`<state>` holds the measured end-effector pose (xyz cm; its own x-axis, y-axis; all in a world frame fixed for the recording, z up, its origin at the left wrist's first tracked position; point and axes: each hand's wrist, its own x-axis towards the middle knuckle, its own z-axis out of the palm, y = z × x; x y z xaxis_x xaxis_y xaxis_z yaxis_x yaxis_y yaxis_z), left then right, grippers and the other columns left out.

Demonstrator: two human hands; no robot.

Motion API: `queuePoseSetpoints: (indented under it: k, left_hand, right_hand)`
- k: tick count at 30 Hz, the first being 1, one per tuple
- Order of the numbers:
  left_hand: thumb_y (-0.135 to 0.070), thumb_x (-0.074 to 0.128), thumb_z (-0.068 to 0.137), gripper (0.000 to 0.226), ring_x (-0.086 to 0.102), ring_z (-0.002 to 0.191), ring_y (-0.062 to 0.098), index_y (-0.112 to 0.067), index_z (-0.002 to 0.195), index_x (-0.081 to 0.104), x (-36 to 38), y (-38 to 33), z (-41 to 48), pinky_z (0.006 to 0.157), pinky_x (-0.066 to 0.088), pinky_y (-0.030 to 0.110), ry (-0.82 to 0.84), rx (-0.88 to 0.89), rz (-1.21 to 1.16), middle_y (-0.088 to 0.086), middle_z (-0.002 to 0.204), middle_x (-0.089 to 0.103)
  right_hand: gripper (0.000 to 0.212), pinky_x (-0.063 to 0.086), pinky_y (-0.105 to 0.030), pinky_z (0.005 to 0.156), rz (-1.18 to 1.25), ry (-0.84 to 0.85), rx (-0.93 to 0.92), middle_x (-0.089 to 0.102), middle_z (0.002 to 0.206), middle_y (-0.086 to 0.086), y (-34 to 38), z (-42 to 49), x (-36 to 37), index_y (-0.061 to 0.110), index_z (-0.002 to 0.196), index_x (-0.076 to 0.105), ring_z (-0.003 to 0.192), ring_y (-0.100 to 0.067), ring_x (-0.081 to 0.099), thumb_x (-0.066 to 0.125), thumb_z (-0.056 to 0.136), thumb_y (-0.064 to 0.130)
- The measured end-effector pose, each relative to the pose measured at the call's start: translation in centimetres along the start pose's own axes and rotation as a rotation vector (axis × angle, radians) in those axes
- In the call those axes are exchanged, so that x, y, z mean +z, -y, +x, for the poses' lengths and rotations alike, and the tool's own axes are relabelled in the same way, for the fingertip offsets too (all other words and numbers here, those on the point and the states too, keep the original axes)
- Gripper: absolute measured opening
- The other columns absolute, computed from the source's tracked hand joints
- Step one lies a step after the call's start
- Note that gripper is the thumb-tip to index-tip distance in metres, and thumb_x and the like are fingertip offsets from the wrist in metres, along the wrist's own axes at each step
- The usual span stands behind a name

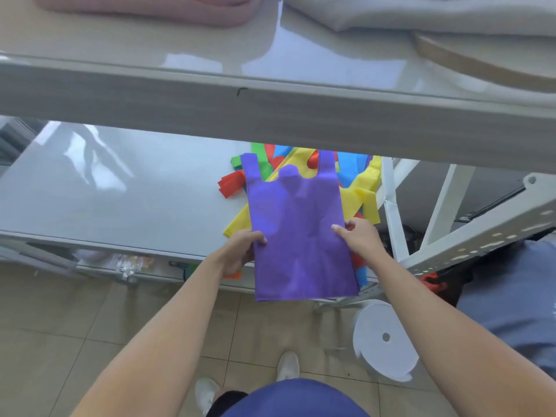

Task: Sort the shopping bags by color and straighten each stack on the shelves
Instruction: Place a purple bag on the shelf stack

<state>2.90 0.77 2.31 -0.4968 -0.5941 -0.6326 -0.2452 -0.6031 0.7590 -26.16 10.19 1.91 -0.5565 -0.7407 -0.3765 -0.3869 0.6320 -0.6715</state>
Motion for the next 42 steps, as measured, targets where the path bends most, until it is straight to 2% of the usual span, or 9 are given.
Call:
queuePoseSetpoints:
  k: [3,7,11,15,19,28,34,40,42]
  left_hand:
    - [-0.020,0.064,0.086,0.036,0.070,0.098,0.029,-0.013,0.121,0.069,-0.5,0.9,-0.6,0.082,0.055,0.039,0.058,-0.017,-0.155,0.008,0.111,0.073]
    - [-0.019,0.055,0.107,0.031,0.073,0.108,0.035,-0.001,0.129,0.068,0.4,1.4,0.5,0.097,0.058,0.053,-0.188,-0.022,-0.175,0.015,0.119,0.076]
    - [-0.022,0.062,0.105,0.028,0.075,0.096,0.031,-0.001,0.120,0.072,0.2,1.6,-0.4,0.091,0.061,0.049,-0.276,0.024,-0.129,0.016,0.112,0.078]
    - [-0.026,0.072,0.098,0.029,0.077,0.094,0.029,-0.001,0.113,0.074,-2.5,2.1,-3.1,0.085,0.064,0.043,-0.326,0.091,-0.187,0.013,0.106,0.079]
    - [-0.025,0.075,0.096,0.026,0.077,0.090,0.027,-0.001,0.106,0.075,-6.5,3.2,-7.1,0.082,0.064,0.040,-0.391,0.157,-0.269,0.014,0.102,0.080]
    - [-0.024,0.077,0.094,0.020,0.076,0.087,0.023,-0.006,0.101,0.077,-21.3,7.7,-20.4,0.080,0.060,0.036,-0.624,0.304,-0.416,0.013,0.102,0.080]
    - [-0.024,0.077,0.094,0.031,0.069,0.089,0.025,0.003,0.109,0.072,-33.1,11.5,-32.5,0.084,0.054,0.038,-0.829,0.407,-0.472,0.014,0.102,0.077]
    - [-0.029,0.077,0.094,0.021,0.071,0.087,0.021,-0.010,0.103,0.075,-42.9,14.5,-42.2,0.084,0.055,0.036,-1.033,0.461,-0.487,0.009,0.099,0.079]
    - [-0.033,0.079,0.092,0.024,0.072,0.087,0.021,-0.012,0.103,0.075,-46.3,15.6,-44.1,0.086,0.056,0.038,-1.093,0.454,-0.488,0.010,0.101,0.079]
  right_hand:
    - [0.030,0.059,-0.038,0.069,0.148,0.135,0.073,0.075,0.092,-0.003,-0.7,-0.1,0.7,0.012,0.092,0.070,0.080,-0.021,0.069,0.077,0.089,0.041]
    - [0.023,0.062,-0.045,0.081,0.187,0.146,0.018,0.079,0.097,0.000,-1.3,-0.9,2.0,0.015,0.100,0.074,0.087,-0.021,0.075,0.078,0.089,0.035]
    - [0.013,0.060,-0.054,0.089,0.281,0.169,-0.006,0.079,0.104,-0.001,-0.7,-1.9,2.7,0.017,0.108,0.073,0.094,-0.023,0.076,0.069,0.097,0.022]
    - [0.019,0.060,-0.048,0.093,0.466,0.261,0.053,0.077,0.113,-0.011,1.7,-4.0,3.6,0.010,0.115,0.072,0.103,-0.028,0.075,0.058,0.102,0.009]
    - [0.024,0.055,-0.046,0.089,0.580,0.346,0.075,0.078,0.112,-0.012,5.2,-6.5,6.3,0.008,0.119,0.072,0.099,-0.030,0.073,0.057,0.100,0.009]
    - [0.021,0.059,-0.055,0.093,0.467,0.563,-0.109,0.079,0.108,-0.014,18.3,-15.5,19.4,0.009,0.116,0.074,0.102,-0.037,0.075,0.071,0.097,0.017]
    - [0.017,0.059,-0.030,0.067,0.412,0.723,-0.267,0.079,0.103,-0.017,28.7,-23.8,30.3,0.005,0.111,0.075,0.083,-0.024,0.075,0.070,0.097,0.015]
    - [0.019,0.054,-0.045,0.087,0.376,0.878,-0.308,0.077,0.108,-0.020,37.3,-30.6,41.9,0.005,0.109,0.078,0.096,-0.035,0.072,0.073,0.094,0.017]
    - [0.020,0.053,-0.045,0.090,0.359,0.943,-0.343,0.075,0.114,-0.023,39.9,-32.0,45.5,0.007,0.114,0.077,0.096,-0.031,0.072,0.071,0.096,0.015]
